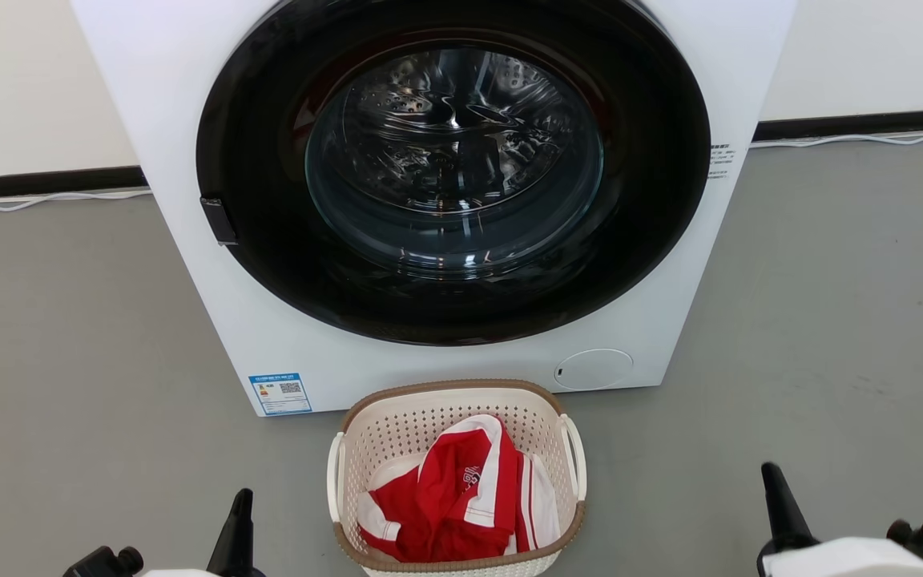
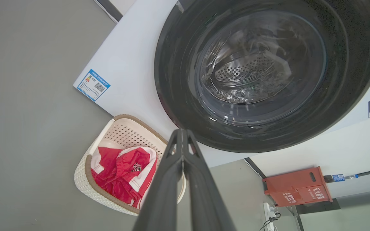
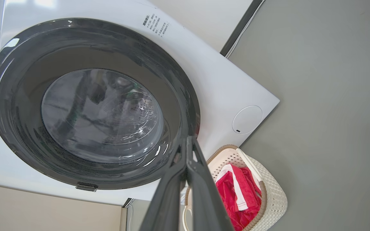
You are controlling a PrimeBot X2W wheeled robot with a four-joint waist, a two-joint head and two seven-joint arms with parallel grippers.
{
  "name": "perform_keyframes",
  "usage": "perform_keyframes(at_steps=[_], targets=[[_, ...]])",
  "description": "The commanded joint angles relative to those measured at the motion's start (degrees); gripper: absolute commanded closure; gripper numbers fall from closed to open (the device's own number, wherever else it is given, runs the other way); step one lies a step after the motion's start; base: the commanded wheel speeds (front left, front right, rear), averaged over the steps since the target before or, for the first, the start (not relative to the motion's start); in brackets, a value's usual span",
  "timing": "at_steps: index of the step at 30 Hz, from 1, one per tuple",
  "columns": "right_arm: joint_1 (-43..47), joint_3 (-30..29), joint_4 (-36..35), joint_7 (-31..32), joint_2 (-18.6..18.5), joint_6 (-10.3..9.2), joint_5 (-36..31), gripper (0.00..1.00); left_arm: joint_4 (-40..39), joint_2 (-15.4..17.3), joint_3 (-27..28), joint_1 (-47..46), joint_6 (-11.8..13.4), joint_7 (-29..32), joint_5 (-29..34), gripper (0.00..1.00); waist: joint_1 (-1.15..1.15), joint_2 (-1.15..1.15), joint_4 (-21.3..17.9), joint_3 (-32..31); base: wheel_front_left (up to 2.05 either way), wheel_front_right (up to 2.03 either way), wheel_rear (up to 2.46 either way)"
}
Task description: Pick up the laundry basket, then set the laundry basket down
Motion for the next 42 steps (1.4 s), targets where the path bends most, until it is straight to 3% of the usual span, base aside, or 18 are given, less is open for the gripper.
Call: perform_keyframes(at_steps=[1, 42], targets=[[-3.59, 0.35, -1.87, 0.78, -0.34, 0.24, 2.18, 1.0, -1.0, 0.48, 1.33, -3.51, -0.7, 0.43, -2.26, 1.0, 0.0, 0.0, 0.04, 0.03, 0.0, 0.0, 0.0], [-6.7, -2.45, -4.63, 7.48, -0.37, 0.37, 26.08, 1.0, 1.49, 0.64, 5.21, -9.6, -4.97, 7.17, -28.23, 1.0, 0.0, 0.0, 0.76, 0.63, 0.0, 0.0, 0.0]])
